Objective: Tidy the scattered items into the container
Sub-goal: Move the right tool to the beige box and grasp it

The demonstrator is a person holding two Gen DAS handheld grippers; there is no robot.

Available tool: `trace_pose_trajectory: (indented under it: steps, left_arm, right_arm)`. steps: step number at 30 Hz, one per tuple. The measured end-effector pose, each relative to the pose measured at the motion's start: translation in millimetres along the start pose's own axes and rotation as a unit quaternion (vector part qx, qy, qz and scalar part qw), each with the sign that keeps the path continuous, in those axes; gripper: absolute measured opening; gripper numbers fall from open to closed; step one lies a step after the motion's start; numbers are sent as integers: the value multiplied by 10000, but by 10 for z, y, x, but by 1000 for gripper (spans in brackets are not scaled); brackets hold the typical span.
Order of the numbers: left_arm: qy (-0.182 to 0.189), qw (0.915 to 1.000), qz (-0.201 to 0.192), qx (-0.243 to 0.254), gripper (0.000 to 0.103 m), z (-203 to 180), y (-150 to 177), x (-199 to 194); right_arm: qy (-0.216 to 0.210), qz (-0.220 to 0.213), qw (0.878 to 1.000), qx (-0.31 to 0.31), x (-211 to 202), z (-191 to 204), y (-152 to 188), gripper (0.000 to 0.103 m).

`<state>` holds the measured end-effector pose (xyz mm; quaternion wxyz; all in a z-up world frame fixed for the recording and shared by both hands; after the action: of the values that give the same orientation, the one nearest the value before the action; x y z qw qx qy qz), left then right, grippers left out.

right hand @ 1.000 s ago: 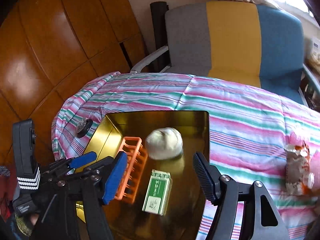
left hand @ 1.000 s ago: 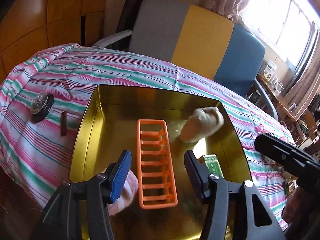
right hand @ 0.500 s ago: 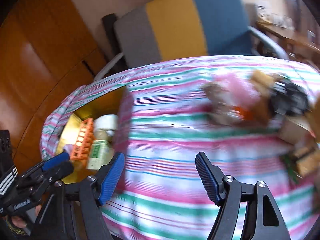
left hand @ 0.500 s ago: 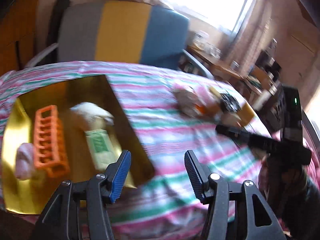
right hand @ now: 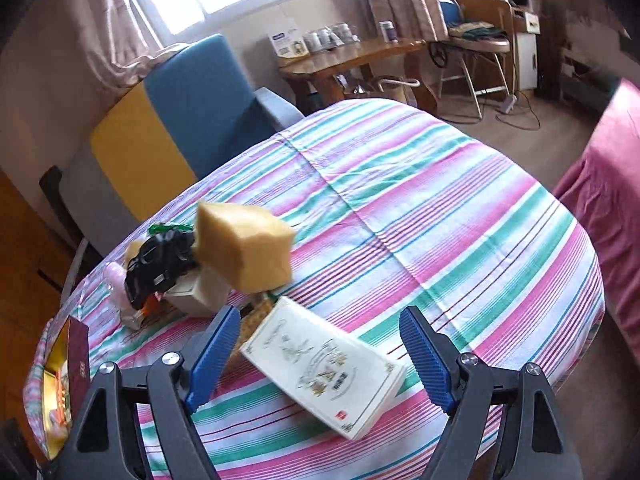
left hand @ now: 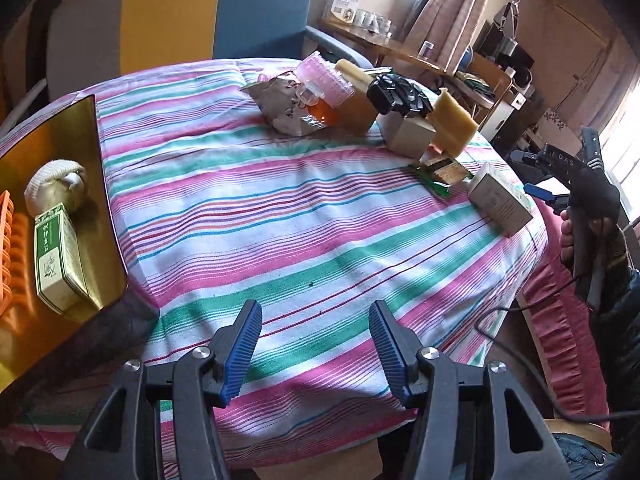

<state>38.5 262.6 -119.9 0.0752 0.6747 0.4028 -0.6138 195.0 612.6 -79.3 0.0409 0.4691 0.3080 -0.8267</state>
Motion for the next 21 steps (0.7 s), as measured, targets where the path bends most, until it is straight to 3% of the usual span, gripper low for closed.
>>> trace_pose_trajectory:
  steps: [3,6,15,21]
  left_arm:
    - [-39,10000,41,-65,57,40,5,11]
    - [-41,9999,55,-130,57,68,11,22]
    - [-4,9992,-33,-390,57,220,56,-37]
    - [8,9987,-112,-504,57,307,94,-92]
  right_arm:
    - [-388,322,9978,423,213,-146,-6,83]
    - [-738,613,9942,480,346,-52,153,84]
    - [-1322,1157,9837,-371,583,835,757,84]
    - [-1767,1602,9643,-1153,691,1600,1166,84]
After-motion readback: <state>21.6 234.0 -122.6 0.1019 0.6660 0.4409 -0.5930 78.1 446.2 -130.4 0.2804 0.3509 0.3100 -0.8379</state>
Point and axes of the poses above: each gripper's, at about its wrist camera, not at the fingertips, and x roughly the way its jaws point, z to its left, y to its underside, the point moved 7 cm from there along x, roughly the way its jaws point, and after that the axes turned 7 degrees about z, right-handed, at the moved point
